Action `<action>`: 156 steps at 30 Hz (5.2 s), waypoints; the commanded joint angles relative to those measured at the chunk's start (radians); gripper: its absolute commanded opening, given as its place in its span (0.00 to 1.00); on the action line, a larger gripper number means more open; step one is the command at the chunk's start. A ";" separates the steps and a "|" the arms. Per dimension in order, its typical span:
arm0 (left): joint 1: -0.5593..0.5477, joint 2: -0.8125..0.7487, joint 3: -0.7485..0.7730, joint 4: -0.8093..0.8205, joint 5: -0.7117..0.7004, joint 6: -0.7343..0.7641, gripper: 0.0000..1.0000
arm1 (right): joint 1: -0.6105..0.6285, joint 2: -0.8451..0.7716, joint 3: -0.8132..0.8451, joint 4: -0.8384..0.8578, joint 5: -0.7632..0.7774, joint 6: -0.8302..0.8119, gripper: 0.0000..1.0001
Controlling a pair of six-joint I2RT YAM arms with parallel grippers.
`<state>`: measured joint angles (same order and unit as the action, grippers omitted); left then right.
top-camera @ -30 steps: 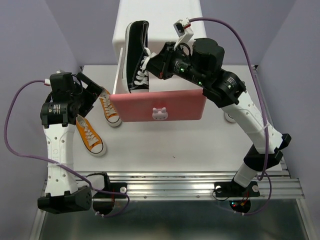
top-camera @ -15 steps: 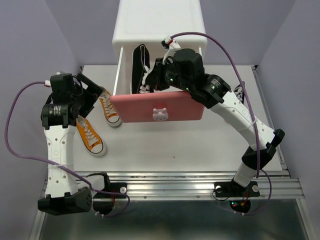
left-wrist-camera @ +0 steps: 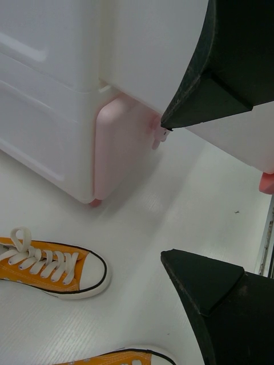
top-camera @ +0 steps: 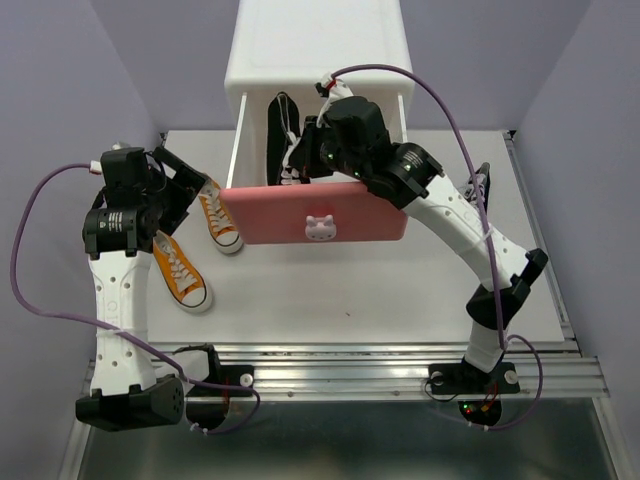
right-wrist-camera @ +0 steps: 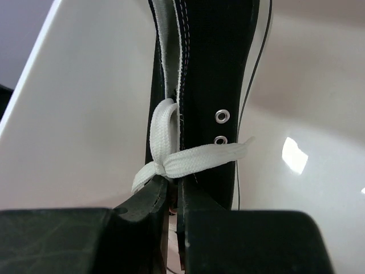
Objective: Place and organize the shoes in the shoe cabinet
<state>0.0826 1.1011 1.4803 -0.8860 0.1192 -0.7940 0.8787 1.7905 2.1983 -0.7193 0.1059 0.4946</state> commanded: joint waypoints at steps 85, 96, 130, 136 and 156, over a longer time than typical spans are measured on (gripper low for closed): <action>0.006 -0.079 -0.114 -0.073 -0.053 0.094 0.99 | -1.024 0.267 -0.448 -0.120 0.077 -0.080 0.89; 0.006 -0.101 -0.109 -0.103 -0.061 0.099 0.99 | -1.024 0.218 -0.430 -0.045 0.044 -0.116 0.01; 0.006 -0.063 -0.066 -0.034 0.008 0.087 0.99 | -0.557 -0.077 0.169 0.802 -0.870 0.596 0.01; 0.006 -0.089 -0.100 -0.028 0.002 0.067 0.99 | -0.396 -0.134 0.113 0.445 -0.804 0.359 0.00; 0.006 -0.121 -0.183 -0.030 -0.030 0.030 0.99 | -0.300 -0.134 0.026 -0.133 -0.815 -0.134 0.01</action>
<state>0.0826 1.0039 1.3125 -0.9264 0.1081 -0.7647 0.5579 1.6463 2.1902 -0.8471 -0.6666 0.4641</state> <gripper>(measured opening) 0.986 0.076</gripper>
